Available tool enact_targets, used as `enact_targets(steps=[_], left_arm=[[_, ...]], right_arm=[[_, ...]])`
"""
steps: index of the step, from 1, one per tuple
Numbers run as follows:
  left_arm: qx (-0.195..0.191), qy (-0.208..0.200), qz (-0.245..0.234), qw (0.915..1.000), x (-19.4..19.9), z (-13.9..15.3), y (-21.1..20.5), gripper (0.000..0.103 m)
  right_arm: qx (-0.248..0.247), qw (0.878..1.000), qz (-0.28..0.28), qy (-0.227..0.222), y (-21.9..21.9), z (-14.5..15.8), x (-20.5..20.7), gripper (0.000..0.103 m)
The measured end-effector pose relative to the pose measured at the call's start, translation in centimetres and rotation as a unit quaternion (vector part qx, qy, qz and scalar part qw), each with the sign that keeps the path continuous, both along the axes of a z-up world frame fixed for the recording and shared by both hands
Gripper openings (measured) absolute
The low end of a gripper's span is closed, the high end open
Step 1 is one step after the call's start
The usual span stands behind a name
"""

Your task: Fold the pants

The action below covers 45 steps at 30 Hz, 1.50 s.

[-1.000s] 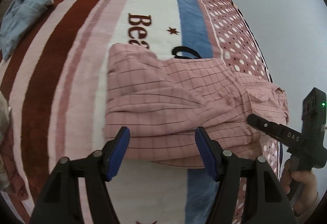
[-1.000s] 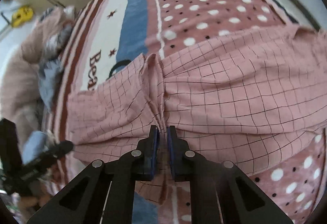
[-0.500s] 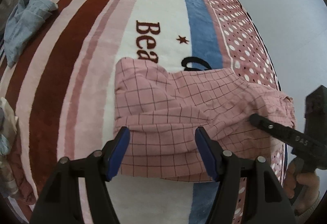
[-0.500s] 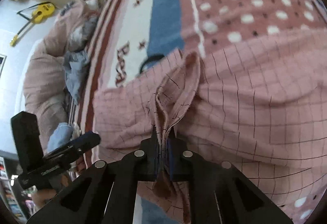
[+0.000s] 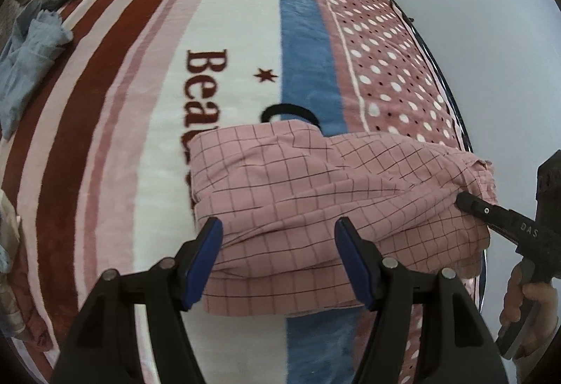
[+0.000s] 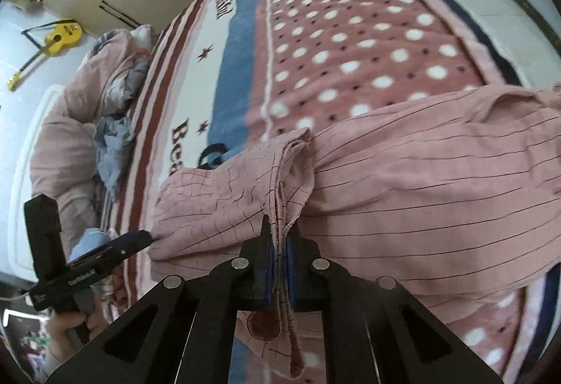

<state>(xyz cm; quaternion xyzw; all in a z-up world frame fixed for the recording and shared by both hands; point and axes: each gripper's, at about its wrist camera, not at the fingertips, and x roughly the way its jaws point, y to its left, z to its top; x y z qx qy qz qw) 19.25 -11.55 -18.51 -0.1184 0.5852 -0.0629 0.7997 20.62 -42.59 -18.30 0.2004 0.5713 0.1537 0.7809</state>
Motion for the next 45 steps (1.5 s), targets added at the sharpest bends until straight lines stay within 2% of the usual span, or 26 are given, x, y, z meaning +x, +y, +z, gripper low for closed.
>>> enact_targets(steps=[2, 7, 13, 15, 17, 20, 23, 30, 35, 38, 42, 45], left_arm=[[0.001, 0.001, -0.004, 1.0, 0.1, -0.2, -0.5, 0.062], [0.002, 0.005, -0.006, 1.0, 0.2, -0.9, -1.4, 0.062], [0.015, 0.002, -0.01, 0.9998, 0.1, -1.4, -1.9, 0.062], [0.026, -0.002, -0.008, 0.9996, 0.1, -1.3, -2.1, 0.062], [0.033, -0.007, -0.003, 0.9994, 0.2, -0.9, -2.4, 0.062], [0.032, -0.013, 0.006, 0.9994, 0.5, 0.0, -2.8, 0.065], [0.028, -0.023, 0.018, 0.9992, 0.9, 1.0, -3.7, 0.066], [0.05, -0.043, 0.025, 0.9975, 2.1, 3.1, -7.3, 0.066], [0.059, -0.049, 0.046, 0.996, 2.7, 3.6, -9.1, 0.066], [0.068, -0.053, 0.065, 0.9942, 2.7, 3.2, -9.5, 0.071], [0.096, -0.052, 0.112, 0.9877, 2.2, 2.7, -8.7, 0.071], [0.108, -0.057, 0.133, 0.9836, 1.5, 2.6, -8.1, 0.071]], right_arm=[[-0.001, 1.0, -0.007, 0.012, -0.9, -0.8, 0.2, 0.001], [-0.022, 0.998, 0.019, 0.046, -0.4, -3.8, 0.5, 0.002], [-0.02, 0.999, 0.012, 0.046, -0.4, -4.6, 0.1, 0.005], [-0.016, 0.999, 0.006, 0.046, -1.0, -4.4, 0.1, 0.011], [-0.015, 0.999, -0.004, 0.038, -1.9, -3.6, -0.1, 0.028], [-0.021, 0.999, -0.029, 0.02, -3.8, -2.0, -0.7, 0.043], [-0.028, 0.998, -0.064, 0.005, -6.8, -0.5, -1.5, 0.054], [-0.031, 0.987, -0.157, 0.002, -16.1, 1.0, -4.7, 0.059], [-0.029, 0.983, -0.182, 0.017, -21.0, -0.1, -6.9, 0.073], [-0.018, 0.981, -0.19, 0.028, -23.1, -1.7, -7.8, 0.073], [0.024, 0.979, -0.201, 0.035, -24.8, -3.9, -7.9, 0.073], [0.059, 0.977, -0.201, 0.024, -25.3, -5.2, -7.1, 0.074]])
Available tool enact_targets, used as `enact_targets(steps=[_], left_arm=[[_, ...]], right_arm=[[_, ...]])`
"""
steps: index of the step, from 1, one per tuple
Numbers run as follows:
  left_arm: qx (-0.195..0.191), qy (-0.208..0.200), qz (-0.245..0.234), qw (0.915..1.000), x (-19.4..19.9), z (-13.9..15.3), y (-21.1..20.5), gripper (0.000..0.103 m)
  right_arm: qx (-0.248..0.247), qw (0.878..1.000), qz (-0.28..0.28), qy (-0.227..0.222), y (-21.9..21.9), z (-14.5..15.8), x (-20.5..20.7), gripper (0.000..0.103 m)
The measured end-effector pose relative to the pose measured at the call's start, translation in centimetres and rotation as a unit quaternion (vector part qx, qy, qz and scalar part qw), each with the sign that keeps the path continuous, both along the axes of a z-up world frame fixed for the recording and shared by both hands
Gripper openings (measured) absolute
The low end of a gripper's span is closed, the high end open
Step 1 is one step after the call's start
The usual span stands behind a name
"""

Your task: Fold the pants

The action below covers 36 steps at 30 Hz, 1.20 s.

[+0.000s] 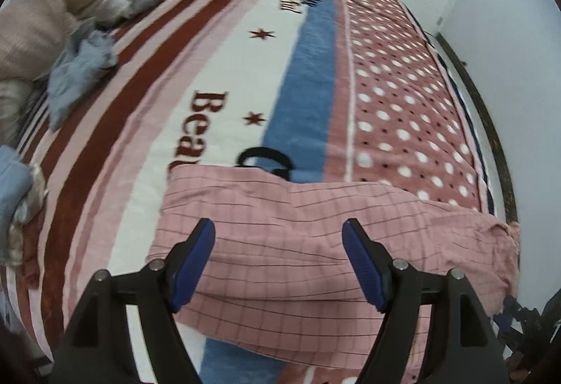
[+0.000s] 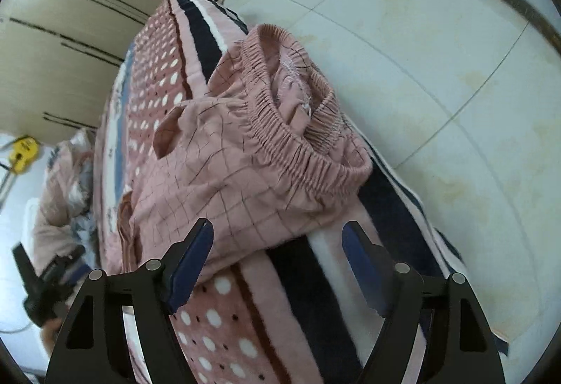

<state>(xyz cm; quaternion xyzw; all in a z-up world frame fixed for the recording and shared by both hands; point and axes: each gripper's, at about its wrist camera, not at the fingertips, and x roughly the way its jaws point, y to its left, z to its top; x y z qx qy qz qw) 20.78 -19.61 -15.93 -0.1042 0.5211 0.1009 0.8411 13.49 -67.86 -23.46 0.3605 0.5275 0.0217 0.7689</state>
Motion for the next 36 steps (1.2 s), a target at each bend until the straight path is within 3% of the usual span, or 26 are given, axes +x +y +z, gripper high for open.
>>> enact_targets(steps=[7, 9, 10, 11, 19, 27, 31, 36], left_arm=[[0.007, -0.005, 0.031, 0.9995, -1.3, -0.4, 1.7, 0.072], [0.007, -0.007, 0.039, 0.9992, -1.6, -0.4, 2.3, 0.072], [0.008, -0.007, 0.041, 0.9991, -1.7, -0.3, 2.5, 0.072], [0.008, -0.008, 0.043, 0.999, -1.8, -0.1, 2.8, 0.072], [0.001, -0.024, 0.056, 0.9981, -2.7, 1.5, 6.2, 0.072], [-0.022, -0.038, 0.044, 0.9981, -3.3, 2.9, 9.8, 0.072], [-0.037, -0.039, 0.034, 0.998, -3.5, 2.9, 11.4, 0.072], [-0.063, -0.04, 0.018, 0.9971, -4.1, 2.8, 13.5, 0.072]], right_arm=[[0.032, 0.998, -0.022, -0.04, -0.6, -1.3, 2.0, 0.073], [0.029, 0.998, -0.021, -0.045, -0.4, -1.1, 2.3, 0.053], [0.032, 0.998, -0.022, -0.047, -0.4, -1.0, 2.3, 0.028], [0.04, 0.998, -0.022, -0.048, -0.4, -0.8, 2.5, 0.011], [-0.006, 0.993, 0.006, -0.117, 2.8, 5.7, 3.4, 0.005], [-0.027, 0.981, 0.092, -0.17, 11.5, 12.3, 4.4, 0.005], [-0.041, 0.973, 0.142, -0.179, 17.2, 14.0, 4.9, 0.005], [-0.026, 0.968, 0.182, -0.174, 23.5, 13.8, 4.9, 0.004]])
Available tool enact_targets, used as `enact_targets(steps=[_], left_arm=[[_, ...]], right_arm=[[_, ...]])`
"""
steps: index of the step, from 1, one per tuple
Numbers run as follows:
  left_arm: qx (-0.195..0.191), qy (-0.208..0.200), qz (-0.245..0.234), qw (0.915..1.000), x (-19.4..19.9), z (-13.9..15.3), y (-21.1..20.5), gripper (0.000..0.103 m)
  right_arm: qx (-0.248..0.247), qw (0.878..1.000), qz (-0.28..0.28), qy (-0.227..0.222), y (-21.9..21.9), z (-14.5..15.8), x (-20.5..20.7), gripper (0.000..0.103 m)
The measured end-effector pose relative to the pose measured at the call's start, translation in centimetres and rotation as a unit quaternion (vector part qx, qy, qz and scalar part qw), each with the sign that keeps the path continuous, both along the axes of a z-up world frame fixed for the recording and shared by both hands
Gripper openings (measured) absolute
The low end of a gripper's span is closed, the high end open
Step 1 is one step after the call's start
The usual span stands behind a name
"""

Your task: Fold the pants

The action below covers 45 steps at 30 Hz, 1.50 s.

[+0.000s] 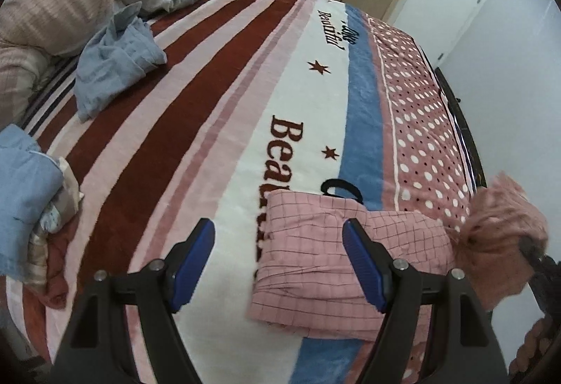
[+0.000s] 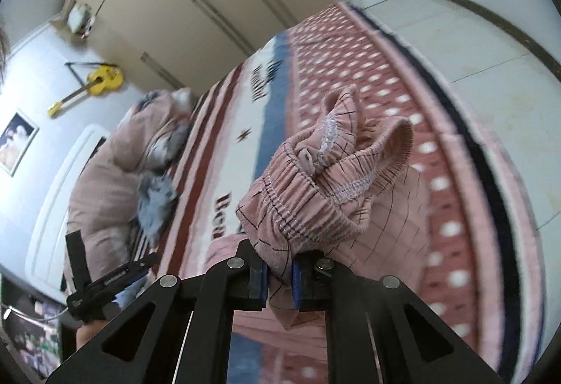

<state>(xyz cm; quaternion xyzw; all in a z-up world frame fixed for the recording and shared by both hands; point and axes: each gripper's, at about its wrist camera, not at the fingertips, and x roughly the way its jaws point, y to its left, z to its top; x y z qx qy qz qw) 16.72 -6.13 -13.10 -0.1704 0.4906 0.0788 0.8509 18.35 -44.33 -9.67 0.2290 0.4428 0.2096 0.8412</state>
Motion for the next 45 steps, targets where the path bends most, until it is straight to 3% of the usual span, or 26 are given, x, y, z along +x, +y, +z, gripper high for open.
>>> enact_targets(steps=[10, 16, 20, 26, 30, 36, 41, 45], left_arm=[[-0.02, 0.009, -0.018, 0.9996, -1.3, -0.3, 5.7, 0.072], [-0.031, 0.018, -0.03, 0.9989, -1.9, -0.9, 7.7, 0.072], [-0.034, 0.03, -0.053, 0.9976, -1.9, -1.8, 7.3, 0.072], [-0.064, 0.049, -0.083, 0.9932, -1.1, -2.7, 5.2, 0.072], [-0.081, 0.055, -0.106, 0.9895, 0.0, -2.8, 2.6, 0.072], [-0.095, 0.06, -0.133, 0.9847, 1.7, -3.0, -1.6, 0.072], [-0.099, 0.067, -0.155, 0.9806, 3.2, -4.5, -4.6, 0.072], [-0.084, 0.092, -0.137, 0.9828, 4.7, -7.1, -6.0, 0.072]], right_arm=[[-0.021, 0.994, 0.107, 0.018, 12.7, -2.8, -0.2, 0.004], [-0.079, 0.978, 0.184, 0.056, 18.8, -6.8, -1.0, 0.005], [-0.108, 0.969, 0.208, 0.078, 20.2, -9.1, -1.7, 0.013], [-0.095, 0.961, 0.231, 0.117, 20.1, -9.6, -1.9, 0.033], [-0.087, 0.965, 0.233, 0.084, 17.8, -6.3, -2.1, 0.051], [-0.137, 0.973, 0.171, 0.067, 11.1, -3.7, -0.6, 0.051], [-0.152, 0.978, 0.114, 0.091, 5.7, -5.1, 0.2, 0.052], [-0.147, 0.98, 0.08, 0.106, 2.9, -6.4, 0.3, 0.052]])
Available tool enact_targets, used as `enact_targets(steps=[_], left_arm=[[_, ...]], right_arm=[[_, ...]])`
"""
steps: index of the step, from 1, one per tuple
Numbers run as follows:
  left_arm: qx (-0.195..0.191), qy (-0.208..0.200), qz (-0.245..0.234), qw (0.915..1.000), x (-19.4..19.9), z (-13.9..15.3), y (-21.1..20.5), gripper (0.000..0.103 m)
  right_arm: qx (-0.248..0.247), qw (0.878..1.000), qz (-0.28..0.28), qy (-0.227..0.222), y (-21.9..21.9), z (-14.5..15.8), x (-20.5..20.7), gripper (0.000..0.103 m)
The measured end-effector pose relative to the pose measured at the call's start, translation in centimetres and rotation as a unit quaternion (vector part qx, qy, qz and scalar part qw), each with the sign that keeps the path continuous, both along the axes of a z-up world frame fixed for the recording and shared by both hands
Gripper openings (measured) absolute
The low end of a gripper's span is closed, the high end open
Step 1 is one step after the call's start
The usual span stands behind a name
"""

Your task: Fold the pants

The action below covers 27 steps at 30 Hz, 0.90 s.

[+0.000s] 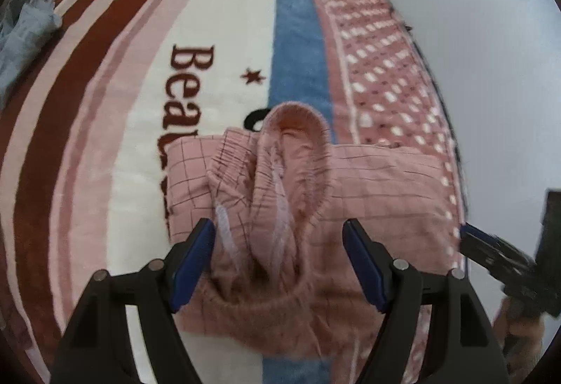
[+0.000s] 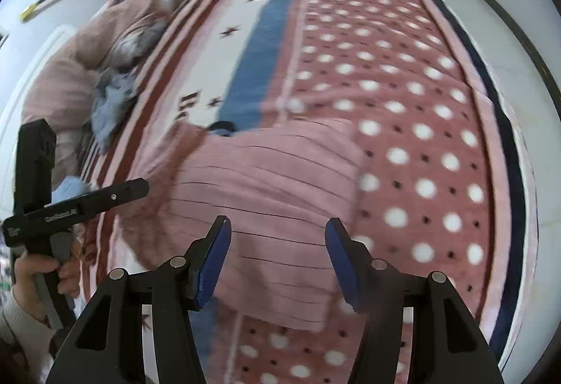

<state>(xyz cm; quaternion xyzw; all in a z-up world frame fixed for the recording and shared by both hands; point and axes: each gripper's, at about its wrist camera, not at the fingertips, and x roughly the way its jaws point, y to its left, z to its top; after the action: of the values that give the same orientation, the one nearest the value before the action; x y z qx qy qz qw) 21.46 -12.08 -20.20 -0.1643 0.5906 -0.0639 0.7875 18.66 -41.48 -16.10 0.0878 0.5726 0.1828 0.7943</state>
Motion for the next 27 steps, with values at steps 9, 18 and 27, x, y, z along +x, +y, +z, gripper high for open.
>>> enact_targets(steps=[9, 18, 27], left_arm=[[-0.009, -0.016, 0.08, 0.9966, -0.8, -0.4, 2.8, 0.021], [0.023, 0.015, 0.11, 0.9935, -2.9, -2.2, 5.5, 0.042], [-0.016, -0.021, 0.088, 0.9958, -0.8, 0.9, 6.4, 0.066]], right_arm=[[0.018, 0.999, -0.026, 0.02, -2.2, -2.1, 0.3, 0.052], [0.016, 0.999, -0.012, 0.029, -0.8, -3.1, 1.2, 0.052], [0.016, 0.999, -0.013, 0.026, -0.3, -2.8, 1.8, 0.052]])
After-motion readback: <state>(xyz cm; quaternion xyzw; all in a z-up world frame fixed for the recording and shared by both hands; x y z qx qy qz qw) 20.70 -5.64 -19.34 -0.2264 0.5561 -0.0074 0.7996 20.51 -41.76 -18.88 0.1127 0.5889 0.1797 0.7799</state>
